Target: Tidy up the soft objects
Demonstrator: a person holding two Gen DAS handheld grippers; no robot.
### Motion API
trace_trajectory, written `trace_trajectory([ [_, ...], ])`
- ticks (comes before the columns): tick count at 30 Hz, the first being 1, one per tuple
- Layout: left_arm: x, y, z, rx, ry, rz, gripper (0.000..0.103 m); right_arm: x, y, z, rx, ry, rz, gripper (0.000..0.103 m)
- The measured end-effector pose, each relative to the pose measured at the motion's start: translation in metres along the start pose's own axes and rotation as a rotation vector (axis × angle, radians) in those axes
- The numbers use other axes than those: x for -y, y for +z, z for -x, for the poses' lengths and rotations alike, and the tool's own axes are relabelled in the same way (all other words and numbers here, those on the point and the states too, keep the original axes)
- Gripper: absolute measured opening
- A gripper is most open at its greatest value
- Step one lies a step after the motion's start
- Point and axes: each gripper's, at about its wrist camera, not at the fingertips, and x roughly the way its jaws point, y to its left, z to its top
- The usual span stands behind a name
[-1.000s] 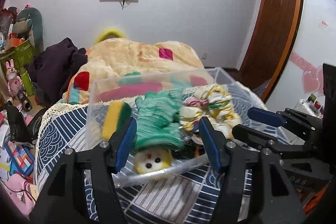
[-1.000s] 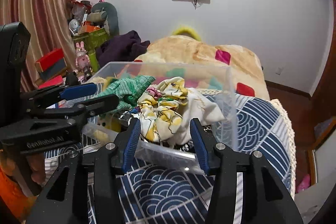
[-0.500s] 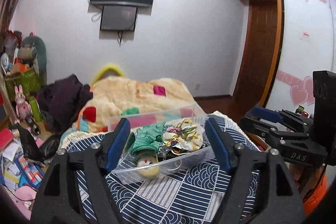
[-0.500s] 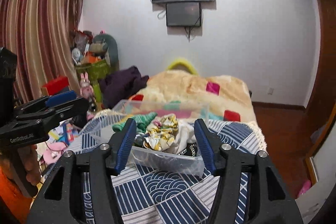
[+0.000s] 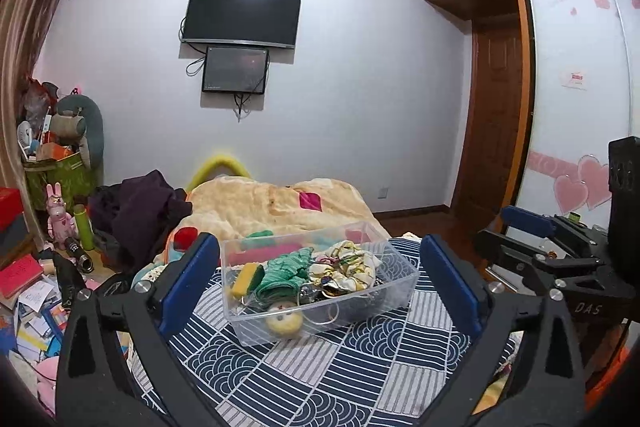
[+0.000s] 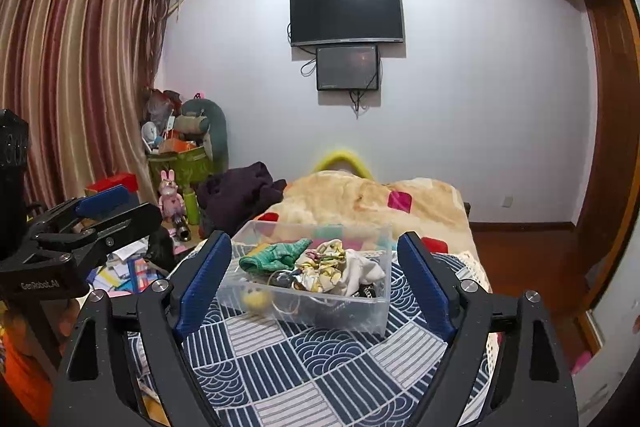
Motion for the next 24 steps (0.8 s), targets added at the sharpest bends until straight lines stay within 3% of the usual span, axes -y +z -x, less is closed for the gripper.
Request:
trace_trajectory([
  [24,0.000,-0.013,-0.002,-0.011,0.003,0.005,0.102,-0.003,-0.013,0.008,-0.020,-0.003,-0.007,0.084],
])
